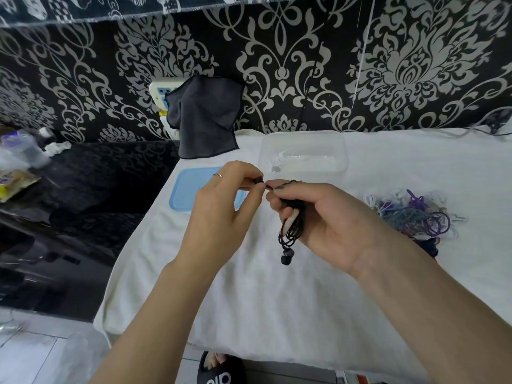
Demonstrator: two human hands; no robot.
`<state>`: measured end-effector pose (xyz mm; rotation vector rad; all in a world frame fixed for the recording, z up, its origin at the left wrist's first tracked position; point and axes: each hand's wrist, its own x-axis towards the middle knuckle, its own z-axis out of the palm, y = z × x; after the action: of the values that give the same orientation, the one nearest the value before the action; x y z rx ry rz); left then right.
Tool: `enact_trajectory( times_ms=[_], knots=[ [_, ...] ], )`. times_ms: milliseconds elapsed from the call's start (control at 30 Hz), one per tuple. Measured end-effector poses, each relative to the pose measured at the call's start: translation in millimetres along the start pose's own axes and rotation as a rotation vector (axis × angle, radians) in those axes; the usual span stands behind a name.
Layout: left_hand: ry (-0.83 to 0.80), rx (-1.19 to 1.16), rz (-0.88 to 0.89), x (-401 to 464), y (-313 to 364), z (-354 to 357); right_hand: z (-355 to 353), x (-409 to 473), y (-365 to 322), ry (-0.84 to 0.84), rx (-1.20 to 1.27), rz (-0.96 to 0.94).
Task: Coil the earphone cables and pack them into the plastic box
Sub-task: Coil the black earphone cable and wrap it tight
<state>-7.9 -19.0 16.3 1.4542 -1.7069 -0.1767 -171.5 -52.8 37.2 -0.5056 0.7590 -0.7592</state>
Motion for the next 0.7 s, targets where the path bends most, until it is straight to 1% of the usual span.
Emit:
enact_trajectory(
  times_ms=[67, 133, 300, 433, 600, 700],
  knots=[
    [-0.005, -0.008, 0.012, 0.2, 0.5, -0.8, 0.2, 0.4, -0.4, 0.029, -0.099, -0.027],
    [-0.014, -0.034, 0.018, -0.2, 1.7, -0.5, 0.2, 0.3, -1.6, 0.05, -0.141, -0.048],
    [-0.024, -0.067, 0.034, -0.3, 5.1, 0.2, 0.1, -0.3, -3.3, 0.013, -0.092, -0.042],
    [-0.006, -0.128, 0.004, -0.3, 8.9, -1.3, 1.1, -1.2, -3.8, -0.03, -0.108, -0.017],
    [-0.047, -0.127, 0.024, -0.1, 9.5, -4.4, -1.7, 0.4, -5.1, -0.016, -0.127, -0.021],
    [-0.091, -0.12, 0.003, -0.7, 8.7, -6.0, -3.2, 2.0, -6.5, -0.011, -0.155, -0.044]
  ],
)
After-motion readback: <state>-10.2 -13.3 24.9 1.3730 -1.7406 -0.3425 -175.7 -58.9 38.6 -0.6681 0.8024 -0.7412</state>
